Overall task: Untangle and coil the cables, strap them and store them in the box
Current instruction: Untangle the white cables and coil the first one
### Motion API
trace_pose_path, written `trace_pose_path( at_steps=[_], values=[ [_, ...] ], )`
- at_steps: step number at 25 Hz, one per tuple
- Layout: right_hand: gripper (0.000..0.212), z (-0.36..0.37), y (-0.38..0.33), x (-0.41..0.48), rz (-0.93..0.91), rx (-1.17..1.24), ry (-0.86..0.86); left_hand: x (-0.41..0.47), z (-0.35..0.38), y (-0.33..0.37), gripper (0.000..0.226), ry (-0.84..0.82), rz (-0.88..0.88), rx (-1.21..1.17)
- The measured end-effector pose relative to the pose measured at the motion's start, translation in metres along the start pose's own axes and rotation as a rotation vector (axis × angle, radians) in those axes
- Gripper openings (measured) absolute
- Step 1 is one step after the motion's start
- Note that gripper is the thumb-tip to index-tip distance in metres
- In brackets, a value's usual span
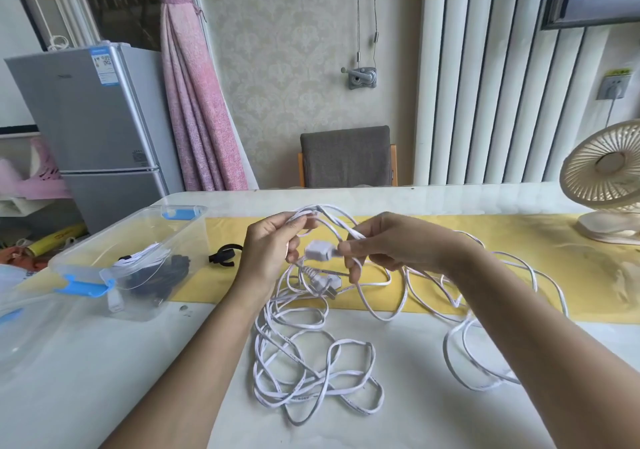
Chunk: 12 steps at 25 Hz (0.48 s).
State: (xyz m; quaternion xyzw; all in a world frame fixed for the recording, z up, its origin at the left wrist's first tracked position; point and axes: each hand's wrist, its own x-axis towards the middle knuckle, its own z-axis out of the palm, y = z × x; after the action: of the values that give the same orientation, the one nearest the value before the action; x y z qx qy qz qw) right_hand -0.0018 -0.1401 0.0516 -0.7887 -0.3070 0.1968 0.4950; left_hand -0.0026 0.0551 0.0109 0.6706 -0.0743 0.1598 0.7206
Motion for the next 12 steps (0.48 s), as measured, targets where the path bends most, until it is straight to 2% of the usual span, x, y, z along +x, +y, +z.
trace_pose_path(
  at_steps=[2,3,6,10,12],
  values=[
    [0.024,-0.006,0.002,-0.002,0.020,-0.050,-0.014,0.001,-0.004,-0.002,0.032,0.092,0.038,0.112],
    [0.021,-0.008,0.002,0.000,0.012,-0.062,0.066,0.003,-0.007,-0.003,0.030,0.137,0.076,0.170],
    [0.032,-0.018,0.002,0.004,-0.015,-0.099,0.316,0.004,-0.015,0.004,0.012,0.191,0.175,0.211],
    [0.009,-0.043,-0.013,-0.020,-0.064,-0.154,0.507,0.009,-0.027,0.013,0.010,0.155,0.120,0.029],
    [0.009,-0.051,-0.022,-0.034,-0.097,-0.110,0.647,0.011,-0.031,0.015,0.015,0.223,0.122,-0.099]
  ],
)
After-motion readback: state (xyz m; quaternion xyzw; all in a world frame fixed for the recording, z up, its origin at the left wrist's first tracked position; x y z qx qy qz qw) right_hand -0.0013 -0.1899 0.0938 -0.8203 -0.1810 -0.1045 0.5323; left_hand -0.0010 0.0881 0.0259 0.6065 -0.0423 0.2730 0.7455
